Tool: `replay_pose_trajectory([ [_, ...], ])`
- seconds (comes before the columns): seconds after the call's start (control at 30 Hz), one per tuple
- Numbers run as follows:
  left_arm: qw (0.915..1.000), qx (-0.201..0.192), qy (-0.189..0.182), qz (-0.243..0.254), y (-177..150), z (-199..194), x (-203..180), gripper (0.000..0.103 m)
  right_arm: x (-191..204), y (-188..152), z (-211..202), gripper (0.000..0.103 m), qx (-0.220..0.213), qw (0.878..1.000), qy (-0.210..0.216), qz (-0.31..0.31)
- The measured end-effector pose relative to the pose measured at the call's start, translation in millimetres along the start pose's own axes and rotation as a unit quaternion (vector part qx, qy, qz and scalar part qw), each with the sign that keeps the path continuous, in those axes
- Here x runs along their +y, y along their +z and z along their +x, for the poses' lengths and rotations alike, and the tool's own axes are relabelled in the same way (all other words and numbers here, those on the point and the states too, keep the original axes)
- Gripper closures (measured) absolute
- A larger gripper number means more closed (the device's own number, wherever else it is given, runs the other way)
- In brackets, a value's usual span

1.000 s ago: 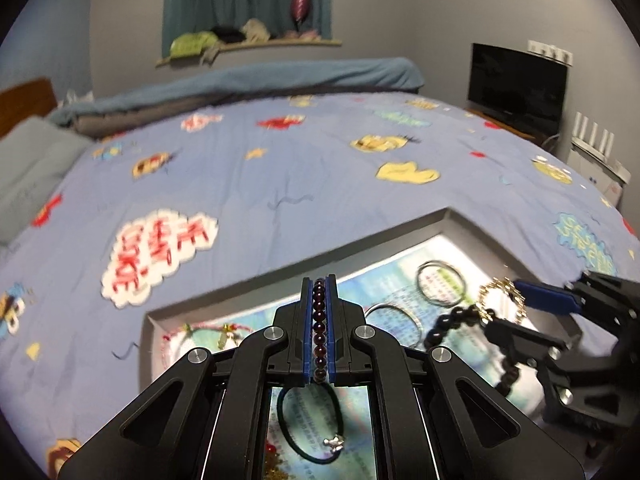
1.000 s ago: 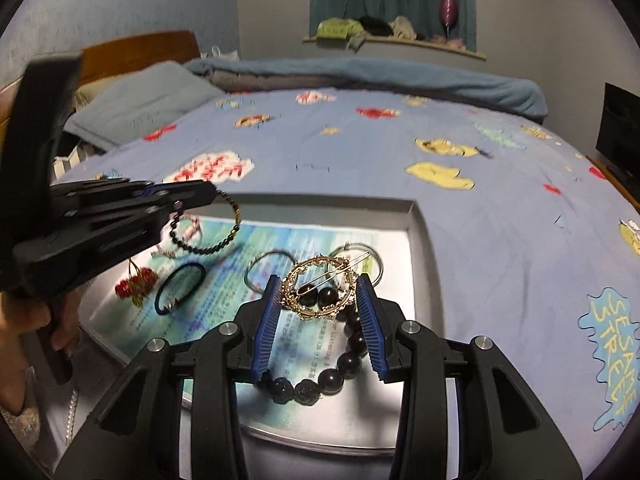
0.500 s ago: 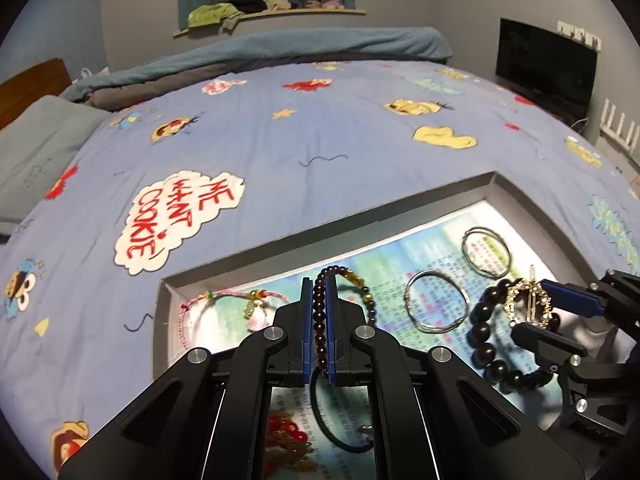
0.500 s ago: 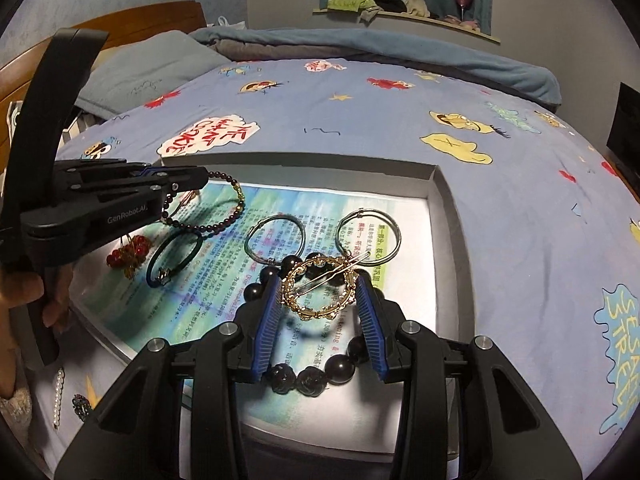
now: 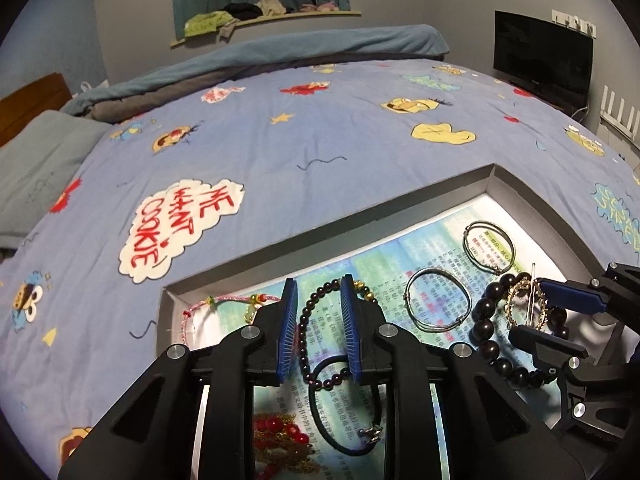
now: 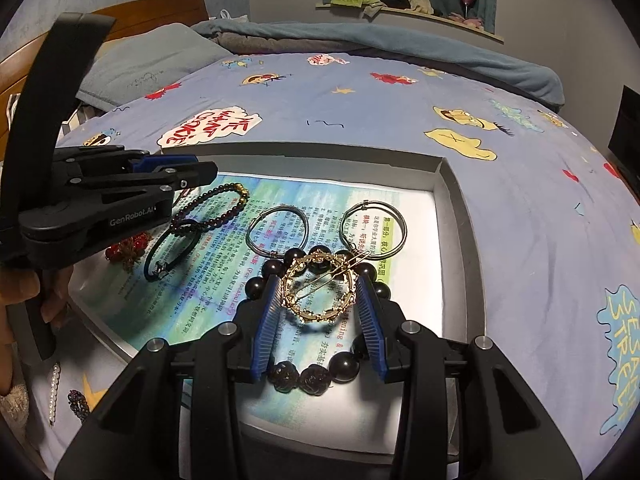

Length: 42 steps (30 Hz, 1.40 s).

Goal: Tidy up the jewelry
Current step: 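Carry the bracelet and gold clip into the grey box and open both tools, then move both open tools back over the pearl pin and blue bracelet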

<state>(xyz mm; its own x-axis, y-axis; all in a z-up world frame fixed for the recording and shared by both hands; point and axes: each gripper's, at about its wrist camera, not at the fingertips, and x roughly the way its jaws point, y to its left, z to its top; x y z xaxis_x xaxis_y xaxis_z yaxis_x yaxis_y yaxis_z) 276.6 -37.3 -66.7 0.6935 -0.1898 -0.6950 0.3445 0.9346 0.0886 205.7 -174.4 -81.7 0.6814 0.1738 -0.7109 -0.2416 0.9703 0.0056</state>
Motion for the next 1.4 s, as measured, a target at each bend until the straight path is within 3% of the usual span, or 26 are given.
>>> replay_pose_trajectory([
  [0.17,0.9999,-0.012,0.002,0.003,-1,-5,-1,0.075,-1,-1,-5,0.062,-0.01,1.0,0.004,0.003],
  [0.27,0.9997,-0.025,0.004,0.003,-1,-10,-1,0.07,-2,-1,-11,0.051,-0.02,1.0,0.006,0.007],
  [0.47,0.9994,-0.033,0.01,0.007,-2,-19,-3,0.067,-5,1,-23,0.049,-0.04,0.999,0.006,0.014],
  [0.67,0.9991,-0.041,0.014,-0.001,-5,-35,-1,0.053,-9,0,-35,0.04,-0.057,0.998,-0.004,0.024],
  [0.83,0.9985,-0.051,0.019,-0.004,-9,-52,0,0.038,-13,-2,-49,0.023,-0.079,0.996,-0.01,0.038],
  [1.1,0.9962,-0.077,0.032,-0.025,-11,-91,7,0.02,-22,1,-75,0.006,-0.11,0.991,-0.016,0.07],
  [1.2,0.9943,-0.093,0.038,-0.036,-13,-112,12,0.012,-26,3,-89,0.006,-0.122,0.989,-0.018,0.081],
  [1.4,0.9918,-0.106,0.032,-0.064,-15,-149,24,0.01,-27,4,-121,0.006,-0.151,0.984,-0.021,0.097],
])
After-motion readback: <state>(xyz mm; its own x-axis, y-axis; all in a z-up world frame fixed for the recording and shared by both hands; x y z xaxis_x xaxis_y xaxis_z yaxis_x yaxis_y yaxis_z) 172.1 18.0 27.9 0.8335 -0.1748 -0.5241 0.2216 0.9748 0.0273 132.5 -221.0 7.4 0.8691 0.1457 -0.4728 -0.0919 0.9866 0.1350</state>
